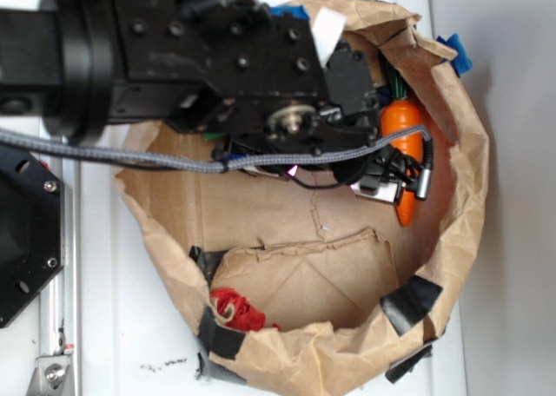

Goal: Grab the carrot.

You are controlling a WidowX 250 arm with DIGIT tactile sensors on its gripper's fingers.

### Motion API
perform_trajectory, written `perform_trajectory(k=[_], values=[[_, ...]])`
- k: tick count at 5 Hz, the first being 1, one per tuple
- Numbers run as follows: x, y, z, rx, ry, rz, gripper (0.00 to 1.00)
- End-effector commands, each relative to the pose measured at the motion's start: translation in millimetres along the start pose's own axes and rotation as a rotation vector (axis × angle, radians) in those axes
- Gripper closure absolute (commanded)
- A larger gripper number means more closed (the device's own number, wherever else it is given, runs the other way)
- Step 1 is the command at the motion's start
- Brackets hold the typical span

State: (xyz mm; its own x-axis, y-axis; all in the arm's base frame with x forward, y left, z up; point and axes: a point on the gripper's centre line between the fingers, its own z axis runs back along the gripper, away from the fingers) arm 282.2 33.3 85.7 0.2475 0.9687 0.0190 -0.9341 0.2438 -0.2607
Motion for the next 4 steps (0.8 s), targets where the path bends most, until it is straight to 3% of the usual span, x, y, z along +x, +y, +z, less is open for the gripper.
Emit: perform_trajectory(k=[1, 2, 4], values=[[0, -11, 13, -0.12, -0.05, 0.03, 0.0], [0, -19, 11, -0.156, -0.069, 0.043, 0.0], [8, -28, 7, -0.172, -0.061, 0.055, 0.0]])
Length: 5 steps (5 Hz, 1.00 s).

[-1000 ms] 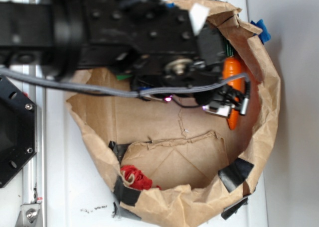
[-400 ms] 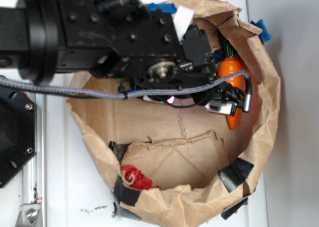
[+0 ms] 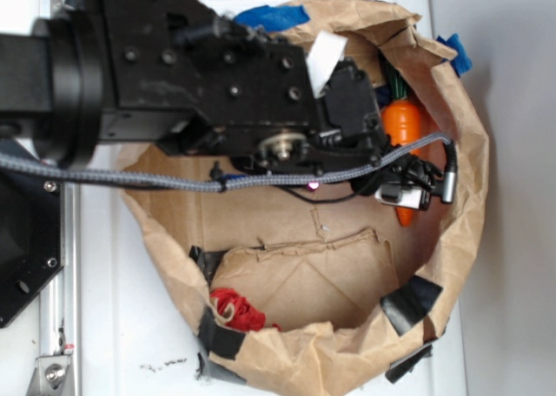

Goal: Grab the carrot.

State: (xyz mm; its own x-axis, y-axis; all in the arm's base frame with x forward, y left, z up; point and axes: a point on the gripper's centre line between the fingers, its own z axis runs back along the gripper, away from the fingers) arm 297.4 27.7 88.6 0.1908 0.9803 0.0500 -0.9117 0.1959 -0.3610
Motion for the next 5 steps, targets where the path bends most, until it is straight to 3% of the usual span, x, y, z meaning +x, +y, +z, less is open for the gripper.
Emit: perform_trajectory(k=[1, 5], values=[[16, -15, -4, -0.069, -0.021, 0.003, 0.0], [22, -20, -14, -0.079, -0.013, -0.043, 0.0]])
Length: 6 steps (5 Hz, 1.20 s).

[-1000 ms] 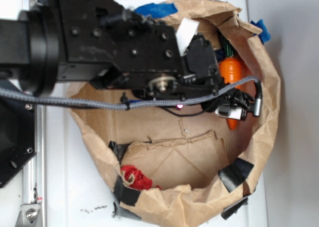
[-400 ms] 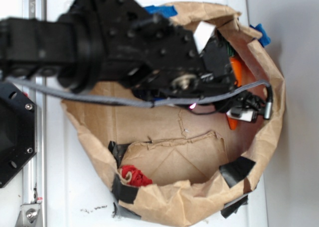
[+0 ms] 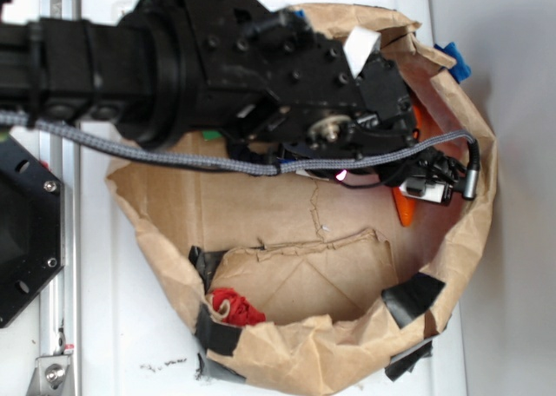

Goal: Grab the carrot.

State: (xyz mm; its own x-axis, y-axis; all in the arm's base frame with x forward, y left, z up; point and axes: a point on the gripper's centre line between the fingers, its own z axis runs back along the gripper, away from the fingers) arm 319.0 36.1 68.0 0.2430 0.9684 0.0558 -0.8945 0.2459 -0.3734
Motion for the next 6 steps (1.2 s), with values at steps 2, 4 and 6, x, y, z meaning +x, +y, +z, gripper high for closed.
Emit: perform_trajectory(k=[2, 4, 6], values=[[11, -9, 12, -0.062, -0.029, 0.008, 0.0], [15, -11, 8, 0.016, -0.042, 0.042, 0.0], [4, 6, 13, 0.003, -0.046, 0.021, 0.0]])
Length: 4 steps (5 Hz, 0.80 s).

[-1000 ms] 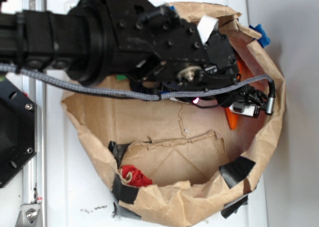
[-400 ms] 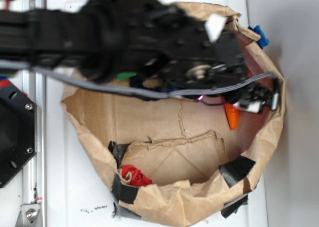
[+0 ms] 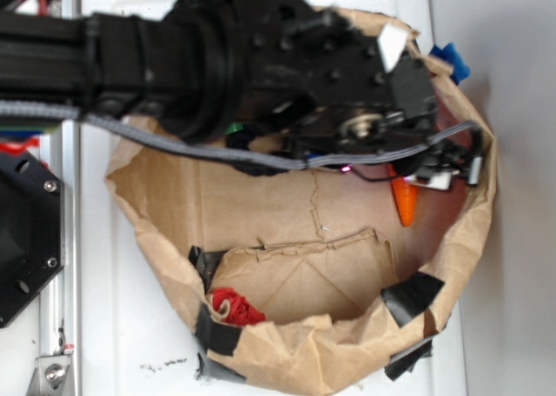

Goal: Grab the carrot.

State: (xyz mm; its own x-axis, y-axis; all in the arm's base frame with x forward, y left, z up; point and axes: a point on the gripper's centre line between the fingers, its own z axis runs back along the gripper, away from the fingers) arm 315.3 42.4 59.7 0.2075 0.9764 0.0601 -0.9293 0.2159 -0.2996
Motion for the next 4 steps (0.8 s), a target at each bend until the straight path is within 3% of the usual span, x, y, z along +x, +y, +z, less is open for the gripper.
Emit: perform_trajectory(k=[1, 4], values=[[-4, 3, 18, -0.078, -0.031, -0.016, 0.0], [7, -16, 4, -0.077, -0.086, 0.076, 0.0]])
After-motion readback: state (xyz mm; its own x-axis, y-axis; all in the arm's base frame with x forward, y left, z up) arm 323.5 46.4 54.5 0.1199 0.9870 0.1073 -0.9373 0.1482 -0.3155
